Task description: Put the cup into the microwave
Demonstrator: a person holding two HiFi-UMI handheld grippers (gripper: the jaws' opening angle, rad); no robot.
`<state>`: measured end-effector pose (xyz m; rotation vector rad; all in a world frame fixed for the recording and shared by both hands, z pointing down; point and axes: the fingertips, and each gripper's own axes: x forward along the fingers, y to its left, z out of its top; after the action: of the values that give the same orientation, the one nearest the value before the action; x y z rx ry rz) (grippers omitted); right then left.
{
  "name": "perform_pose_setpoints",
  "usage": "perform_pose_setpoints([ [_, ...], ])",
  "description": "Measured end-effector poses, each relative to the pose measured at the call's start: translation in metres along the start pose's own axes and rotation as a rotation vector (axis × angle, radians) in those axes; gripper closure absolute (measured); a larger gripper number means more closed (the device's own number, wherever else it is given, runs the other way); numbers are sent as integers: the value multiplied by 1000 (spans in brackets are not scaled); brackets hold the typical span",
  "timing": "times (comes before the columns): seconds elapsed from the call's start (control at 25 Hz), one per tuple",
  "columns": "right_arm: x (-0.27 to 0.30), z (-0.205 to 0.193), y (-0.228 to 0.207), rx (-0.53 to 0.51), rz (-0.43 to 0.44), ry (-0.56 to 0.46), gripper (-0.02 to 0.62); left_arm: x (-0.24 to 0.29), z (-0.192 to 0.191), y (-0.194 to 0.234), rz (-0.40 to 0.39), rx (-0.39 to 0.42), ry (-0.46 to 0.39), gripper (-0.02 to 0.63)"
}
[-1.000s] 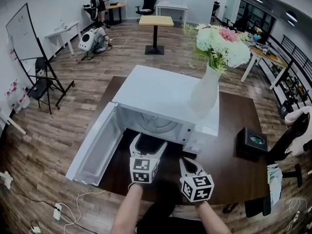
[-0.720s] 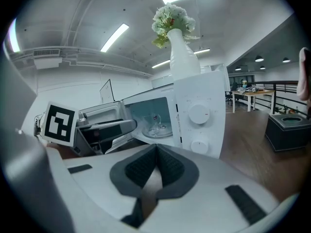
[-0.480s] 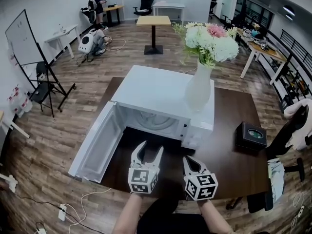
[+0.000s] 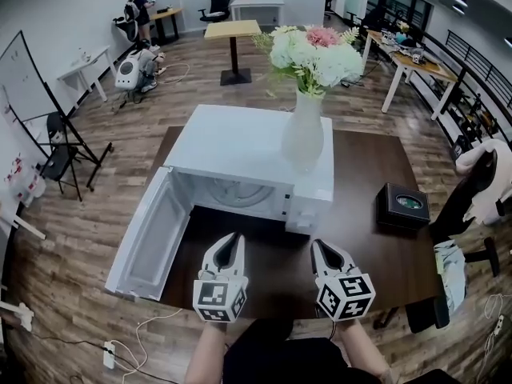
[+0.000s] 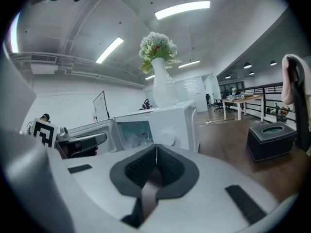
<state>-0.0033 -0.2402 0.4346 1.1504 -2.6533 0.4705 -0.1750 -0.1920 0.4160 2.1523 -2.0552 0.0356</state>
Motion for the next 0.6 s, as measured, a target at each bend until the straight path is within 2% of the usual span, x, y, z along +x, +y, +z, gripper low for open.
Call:
perform_pose_setpoints([
  [0.36, -32, 13, -37, -18, -59, -71, 603, -8, 12, -16, -43, -21, -1, 601],
  [0.6, -47, 13, -51, -7, -101, -79, 603, -8, 12, -19, -34, -15, -20, 601],
])
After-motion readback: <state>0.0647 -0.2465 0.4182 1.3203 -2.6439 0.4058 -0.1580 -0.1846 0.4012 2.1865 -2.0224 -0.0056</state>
